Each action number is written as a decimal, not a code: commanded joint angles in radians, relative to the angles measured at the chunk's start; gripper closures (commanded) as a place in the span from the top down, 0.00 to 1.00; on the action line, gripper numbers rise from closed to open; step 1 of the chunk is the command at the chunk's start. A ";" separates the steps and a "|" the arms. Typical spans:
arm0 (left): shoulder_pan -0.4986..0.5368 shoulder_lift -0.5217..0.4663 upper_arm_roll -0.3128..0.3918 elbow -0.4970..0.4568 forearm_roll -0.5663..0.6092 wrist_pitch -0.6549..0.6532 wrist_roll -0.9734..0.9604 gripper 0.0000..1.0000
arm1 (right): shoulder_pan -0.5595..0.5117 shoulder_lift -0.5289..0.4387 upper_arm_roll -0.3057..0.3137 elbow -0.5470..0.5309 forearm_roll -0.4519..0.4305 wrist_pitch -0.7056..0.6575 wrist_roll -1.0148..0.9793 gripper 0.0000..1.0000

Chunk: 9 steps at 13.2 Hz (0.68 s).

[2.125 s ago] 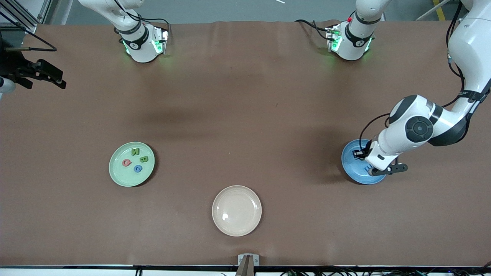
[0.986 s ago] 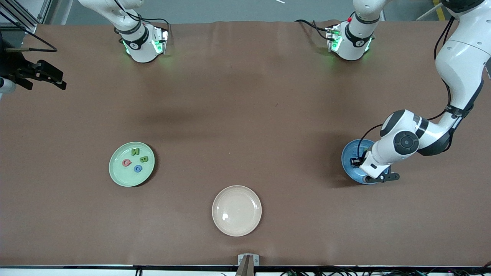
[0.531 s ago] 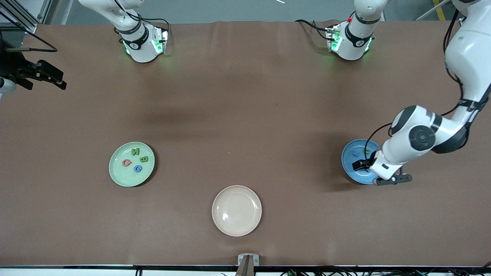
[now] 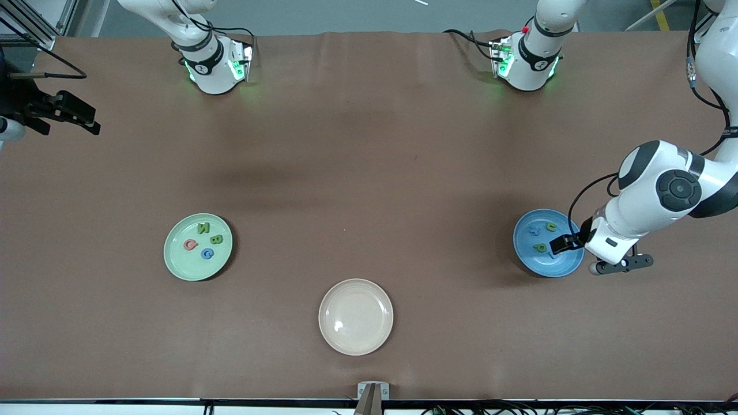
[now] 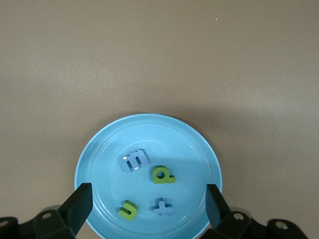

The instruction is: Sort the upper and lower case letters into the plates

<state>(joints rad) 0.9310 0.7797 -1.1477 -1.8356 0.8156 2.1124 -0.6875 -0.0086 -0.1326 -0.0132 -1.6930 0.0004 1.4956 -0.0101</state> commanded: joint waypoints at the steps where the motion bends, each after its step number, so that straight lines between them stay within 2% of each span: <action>1: 0.005 0.001 -0.003 0.015 -0.010 -0.009 0.003 1.00 | -0.020 -0.027 0.001 -0.028 0.003 -0.006 -0.010 1.00; 3: -0.020 -0.005 0.000 0.045 -0.032 -0.020 0.013 1.00 | -0.019 -0.027 0.002 -0.028 0.000 -0.006 -0.010 1.00; 4: -0.046 -0.008 0.009 0.080 -0.093 -0.029 0.023 1.00 | -0.017 -0.027 0.002 -0.028 0.000 -0.005 -0.010 1.00; 5: -0.081 -0.025 0.040 0.114 -0.186 -0.047 0.076 1.00 | -0.017 -0.025 0.004 -0.028 0.000 -0.005 -0.010 1.00; 6: -0.145 -0.071 0.108 0.151 -0.272 -0.072 0.145 1.00 | -0.016 -0.025 0.004 -0.028 0.000 -0.003 -0.010 1.00; 7: -0.253 -0.144 0.243 0.185 -0.403 -0.097 0.223 1.00 | -0.016 -0.025 0.004 -0.028 0.000 -0.005 -0.010 1.00; 9: -0.520 -0.276 0.574 0.202 -0.664 -0.101 0.371 1.00 | -0.016 -0.025 0.004 -0.028 0.000 -0.008 -0.010 1.00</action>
<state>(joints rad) 0.6411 0.6601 -0.8468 -1.6512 0.3362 2.0383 -0.4253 -0.0107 -0.1326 -0.0200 -1.6963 -0.0005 1.4877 -0.0101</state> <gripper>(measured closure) 0.000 0.000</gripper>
